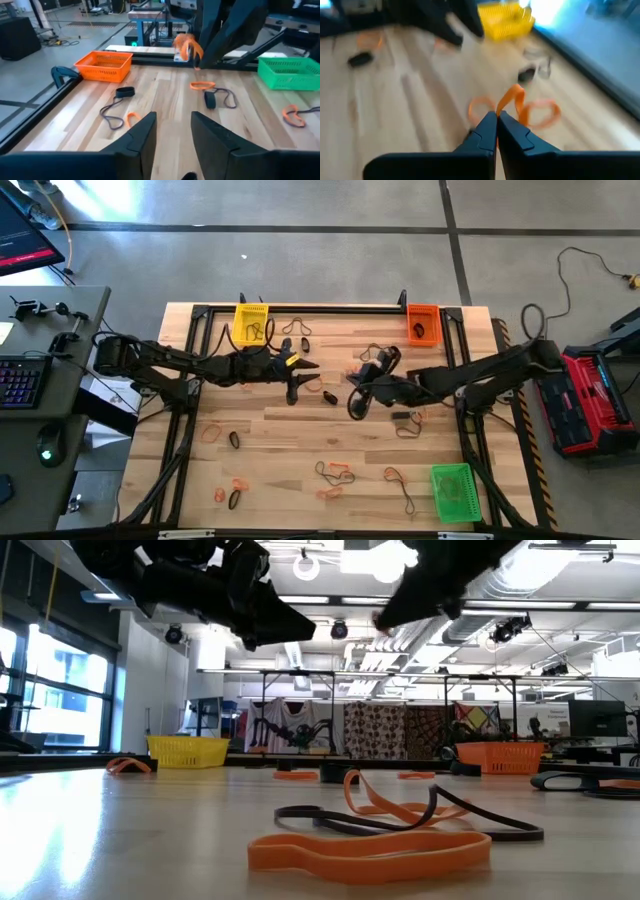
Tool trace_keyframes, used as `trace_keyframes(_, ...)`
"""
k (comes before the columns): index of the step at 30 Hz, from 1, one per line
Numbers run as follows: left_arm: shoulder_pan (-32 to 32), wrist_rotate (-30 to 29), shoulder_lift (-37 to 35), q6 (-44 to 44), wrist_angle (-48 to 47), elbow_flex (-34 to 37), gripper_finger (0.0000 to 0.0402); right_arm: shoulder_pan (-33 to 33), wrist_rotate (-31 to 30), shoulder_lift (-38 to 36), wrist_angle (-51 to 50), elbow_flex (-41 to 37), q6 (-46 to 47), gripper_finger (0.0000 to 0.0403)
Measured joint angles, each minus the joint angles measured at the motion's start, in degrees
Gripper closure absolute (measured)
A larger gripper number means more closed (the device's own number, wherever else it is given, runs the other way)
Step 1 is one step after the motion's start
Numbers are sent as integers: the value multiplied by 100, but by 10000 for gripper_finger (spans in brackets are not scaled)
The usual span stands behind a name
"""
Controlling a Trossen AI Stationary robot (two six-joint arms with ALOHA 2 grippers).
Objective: Sort rubber bands into baskets
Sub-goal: Put the orange rubber band into the green bin
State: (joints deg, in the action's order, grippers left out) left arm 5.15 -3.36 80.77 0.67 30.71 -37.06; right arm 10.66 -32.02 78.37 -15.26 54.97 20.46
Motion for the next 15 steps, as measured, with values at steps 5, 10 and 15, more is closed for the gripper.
trace_keyframes(5,0,14,0,0,52,0,328,162,612,-181,-1969,551,870,403)
trace_keyframes(10,2,14,0,0,47,0,349,548,1507,-178,-3182,1077,1401,403)
trace_keyframes(15,4,14,0,0,43,0,355,1059,1993,-175,-4233,1433,2475,403)
